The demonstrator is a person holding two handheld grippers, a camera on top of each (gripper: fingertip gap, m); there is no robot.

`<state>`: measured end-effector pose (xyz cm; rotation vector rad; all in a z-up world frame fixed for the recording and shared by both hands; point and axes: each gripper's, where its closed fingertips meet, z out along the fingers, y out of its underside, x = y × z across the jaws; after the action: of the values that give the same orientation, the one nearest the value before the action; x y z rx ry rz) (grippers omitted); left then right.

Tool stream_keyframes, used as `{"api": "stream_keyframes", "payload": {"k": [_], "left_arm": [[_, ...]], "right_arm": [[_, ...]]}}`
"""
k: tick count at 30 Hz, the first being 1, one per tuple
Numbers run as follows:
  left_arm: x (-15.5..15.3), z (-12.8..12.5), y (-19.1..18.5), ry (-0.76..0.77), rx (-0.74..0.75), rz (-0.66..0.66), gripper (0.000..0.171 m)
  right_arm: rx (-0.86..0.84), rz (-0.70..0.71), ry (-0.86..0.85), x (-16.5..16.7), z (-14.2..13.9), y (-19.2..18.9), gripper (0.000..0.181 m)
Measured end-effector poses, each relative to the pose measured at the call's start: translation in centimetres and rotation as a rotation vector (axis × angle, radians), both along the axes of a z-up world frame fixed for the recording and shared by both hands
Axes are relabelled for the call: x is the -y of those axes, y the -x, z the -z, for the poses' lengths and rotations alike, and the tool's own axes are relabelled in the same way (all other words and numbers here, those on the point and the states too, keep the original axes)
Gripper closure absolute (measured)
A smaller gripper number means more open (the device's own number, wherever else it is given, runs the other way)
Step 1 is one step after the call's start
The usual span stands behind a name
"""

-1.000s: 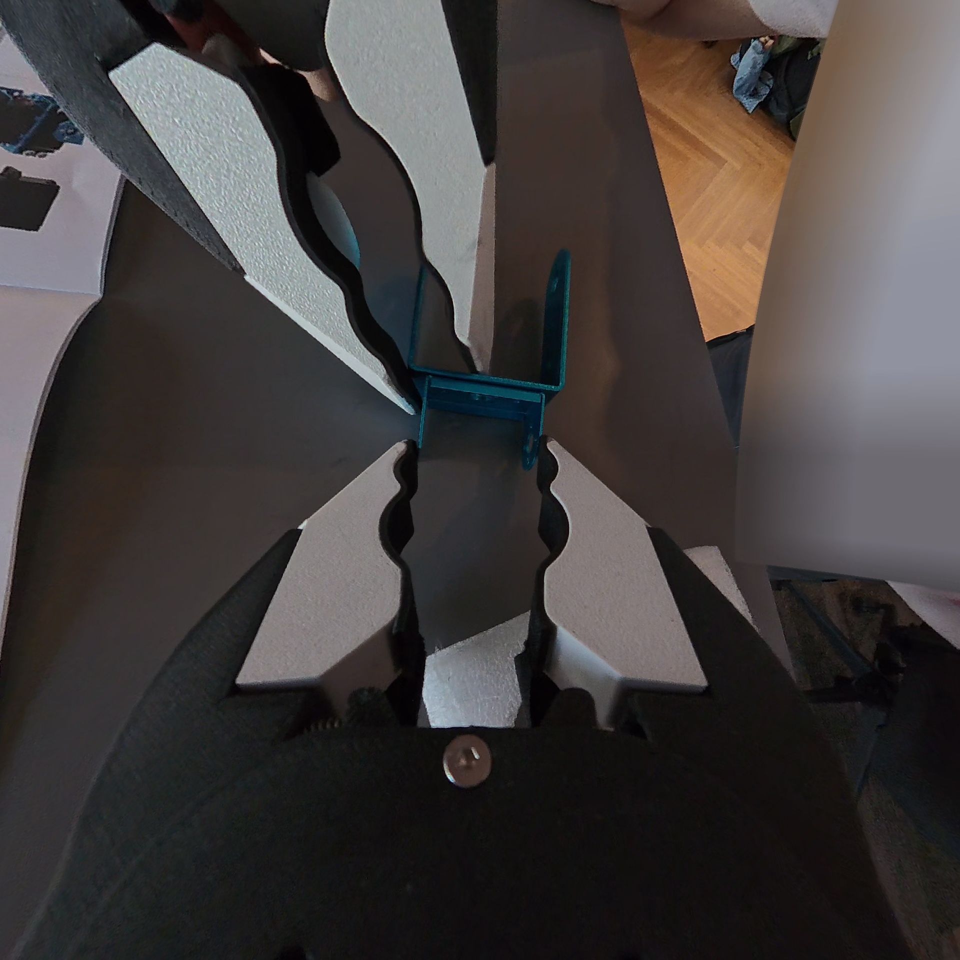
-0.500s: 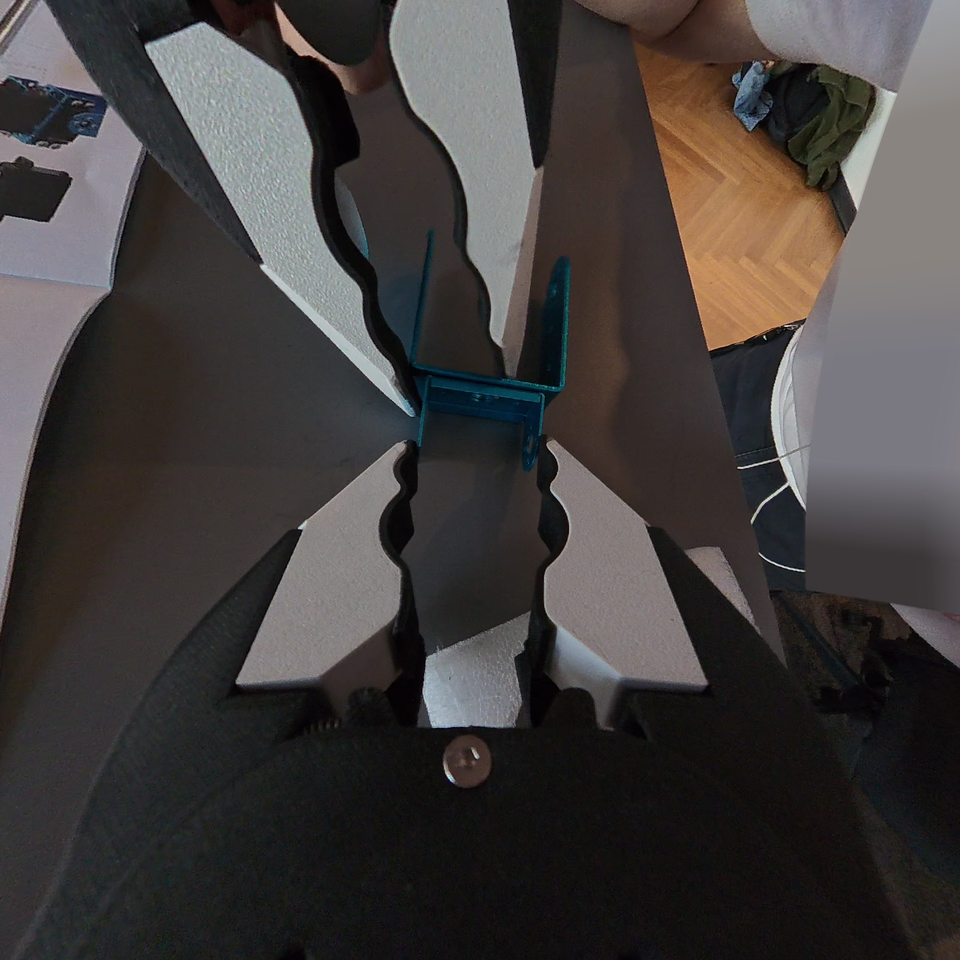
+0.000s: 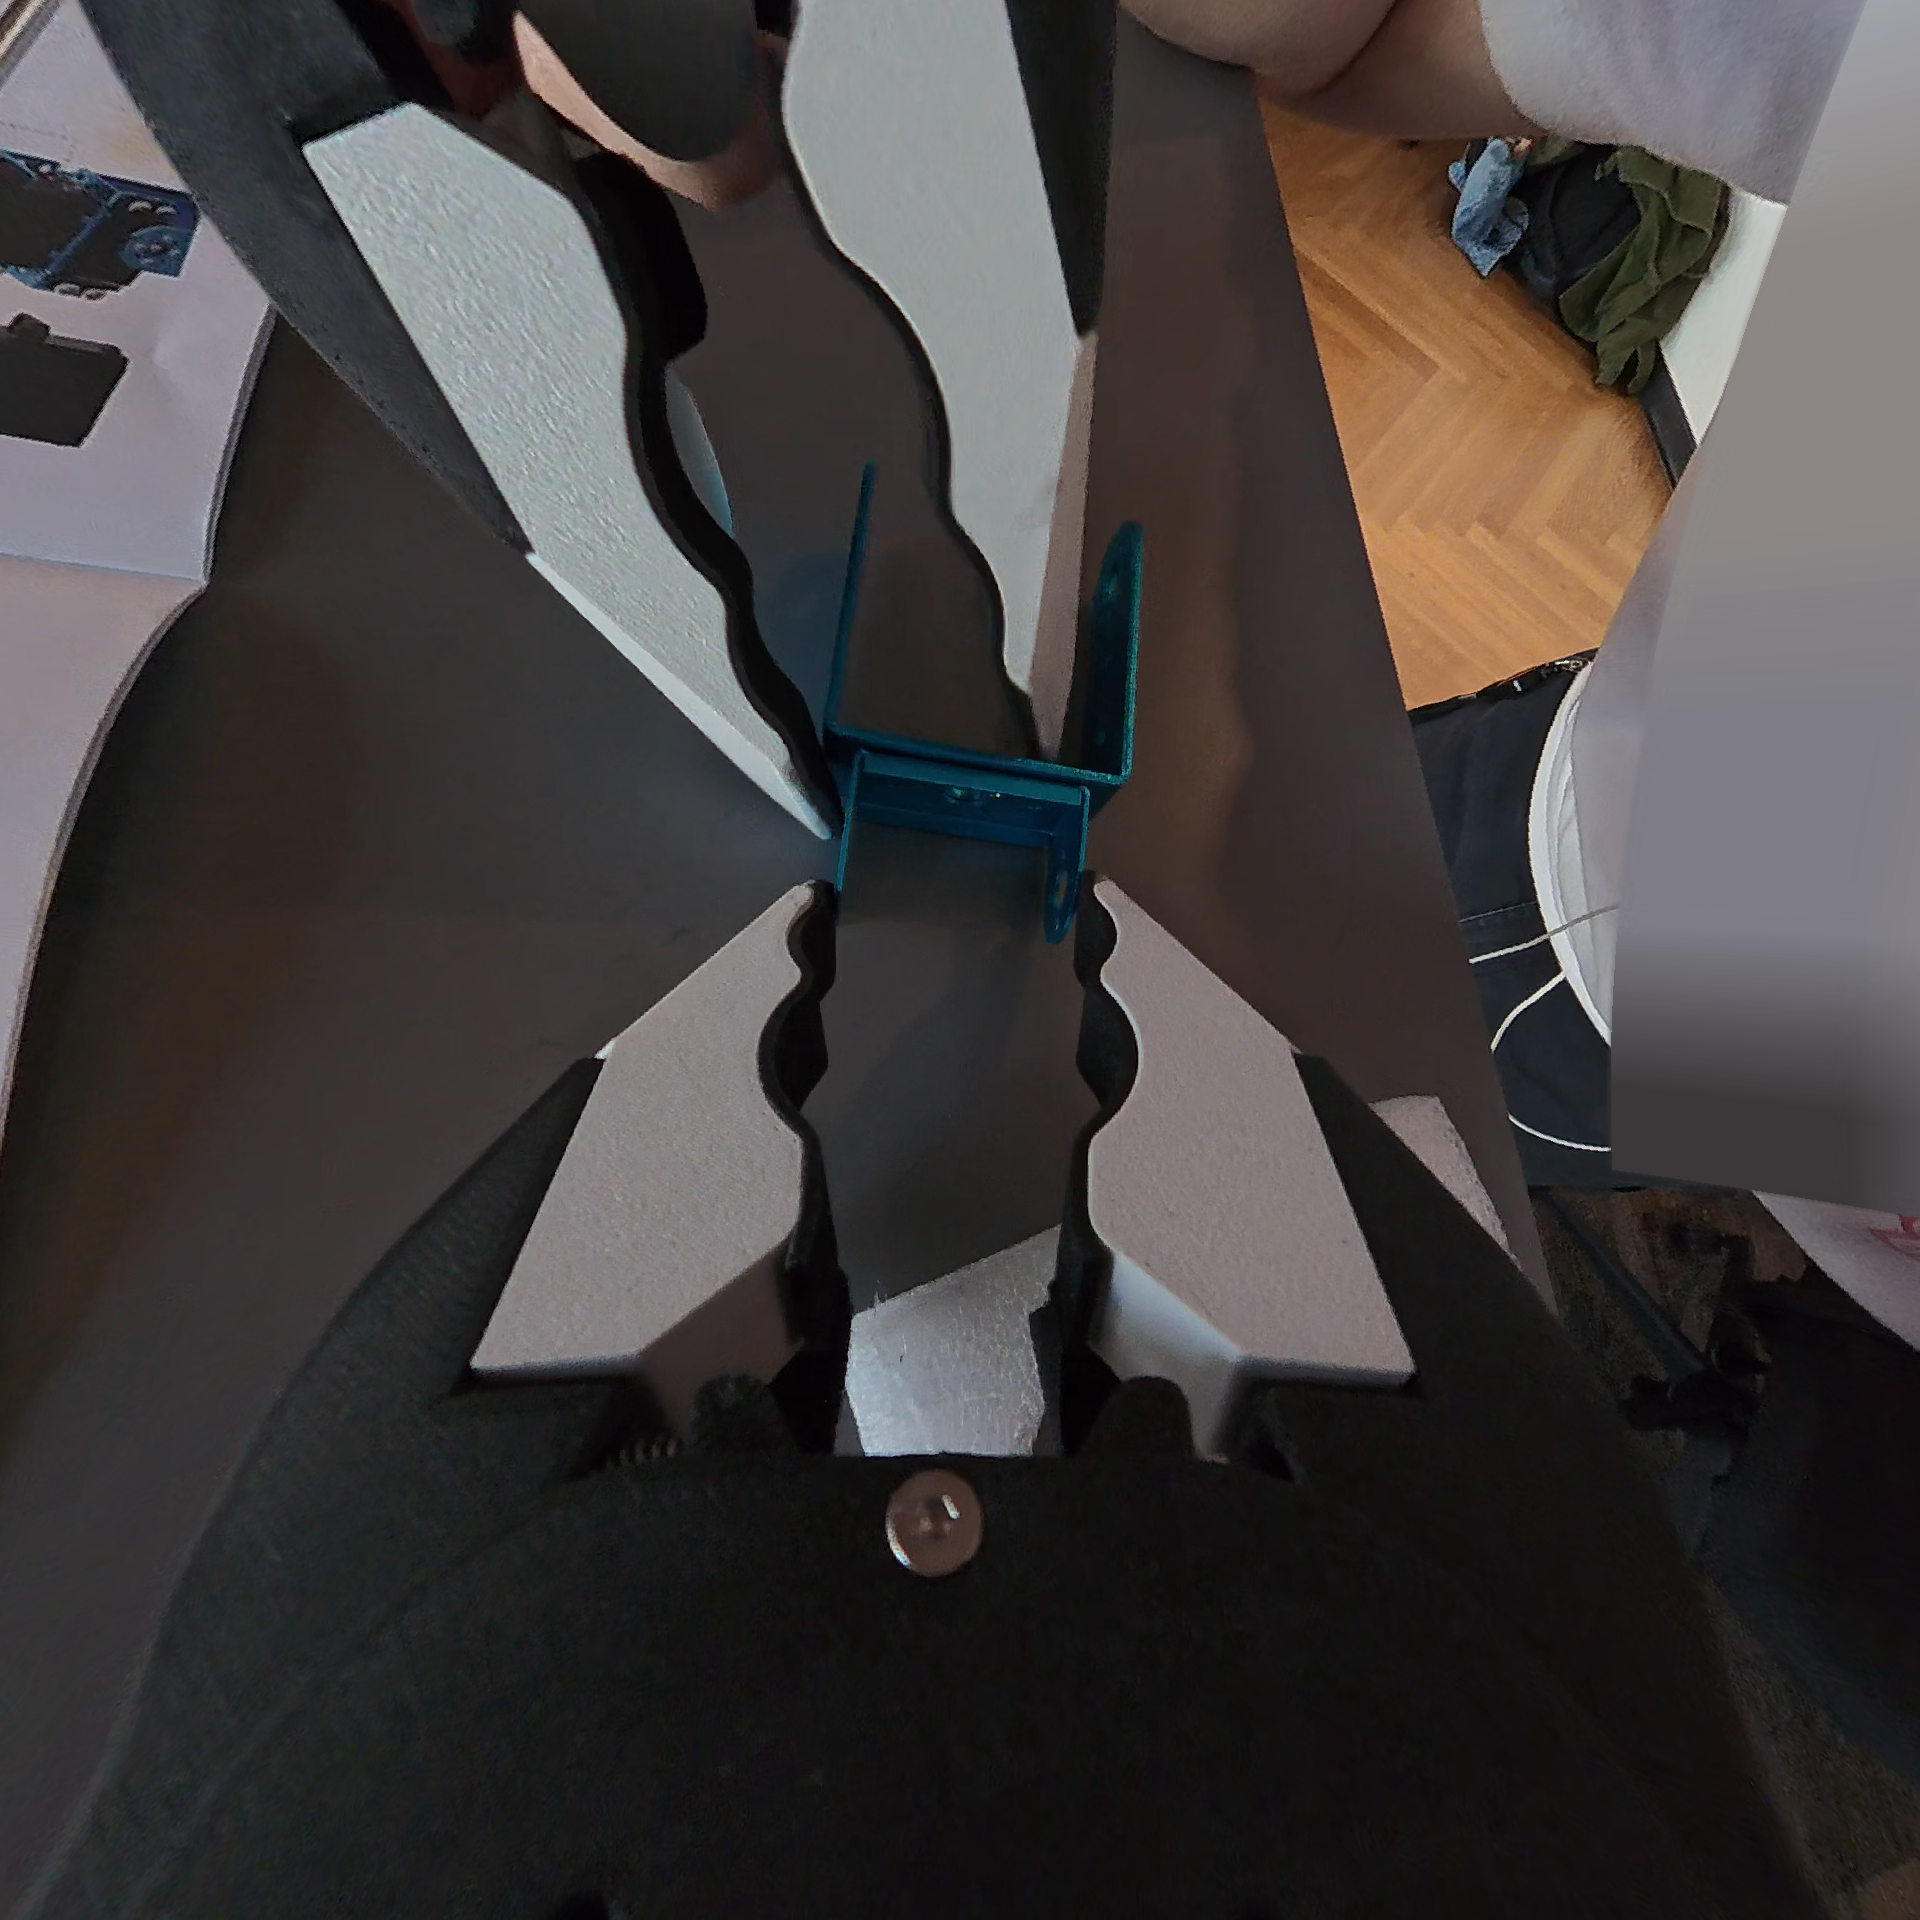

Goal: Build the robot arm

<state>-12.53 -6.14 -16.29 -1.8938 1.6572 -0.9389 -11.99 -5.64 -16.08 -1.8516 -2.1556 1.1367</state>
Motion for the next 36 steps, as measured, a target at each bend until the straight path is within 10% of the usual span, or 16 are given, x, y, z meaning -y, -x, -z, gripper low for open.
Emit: {"api": "stream_keyframes", "payload": {"k": [36], "left_arm": [[0.0, -0.2, -0.1, 0.033, 0.028, -0.016, 0.121]], "right_arm": [[-0.092, 0.028, 0.080, -1.7, -1.9, -0.3, 0.149]]}}
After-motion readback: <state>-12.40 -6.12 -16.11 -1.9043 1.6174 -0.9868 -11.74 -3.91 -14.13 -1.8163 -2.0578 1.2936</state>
